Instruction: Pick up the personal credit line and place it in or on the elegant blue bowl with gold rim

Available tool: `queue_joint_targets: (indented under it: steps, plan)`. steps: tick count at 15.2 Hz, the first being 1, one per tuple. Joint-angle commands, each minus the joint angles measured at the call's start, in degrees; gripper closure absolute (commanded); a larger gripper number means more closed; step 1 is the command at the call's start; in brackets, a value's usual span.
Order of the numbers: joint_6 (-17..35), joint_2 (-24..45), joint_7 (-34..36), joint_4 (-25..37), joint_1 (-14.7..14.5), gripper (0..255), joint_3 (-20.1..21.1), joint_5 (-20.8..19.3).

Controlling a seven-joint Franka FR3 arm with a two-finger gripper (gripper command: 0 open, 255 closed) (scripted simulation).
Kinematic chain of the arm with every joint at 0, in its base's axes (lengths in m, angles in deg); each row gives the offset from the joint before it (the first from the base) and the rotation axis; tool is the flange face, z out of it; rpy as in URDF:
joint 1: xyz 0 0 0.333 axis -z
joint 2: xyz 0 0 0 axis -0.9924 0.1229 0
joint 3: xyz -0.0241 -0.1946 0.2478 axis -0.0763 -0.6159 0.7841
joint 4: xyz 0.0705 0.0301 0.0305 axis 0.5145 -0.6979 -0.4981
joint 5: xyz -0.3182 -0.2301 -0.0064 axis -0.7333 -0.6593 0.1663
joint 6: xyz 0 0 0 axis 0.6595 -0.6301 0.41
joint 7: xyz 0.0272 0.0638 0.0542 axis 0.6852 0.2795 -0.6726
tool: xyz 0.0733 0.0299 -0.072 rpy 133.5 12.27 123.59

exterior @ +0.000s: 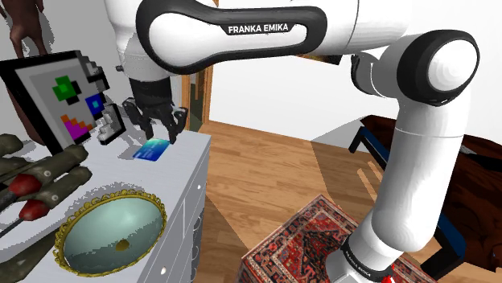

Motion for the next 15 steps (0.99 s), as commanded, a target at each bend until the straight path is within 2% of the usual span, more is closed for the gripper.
queue_joint_targets:
  steps: [1,6,11,15]
  plan:
    - [-0.75,0.34,1.96,0.59,-1.68,255,0.49,-0.22]
    - [-2.96,1.50,8.21,2.36,-7.11,255,1.96,-0.93]
    - [-5.98,4.30,14.66,6.24,-13.98,255,2.75,-2.61]
    - [-2.97,4.32,15.23,3.07,-13.30,255,2.65,-2.75]
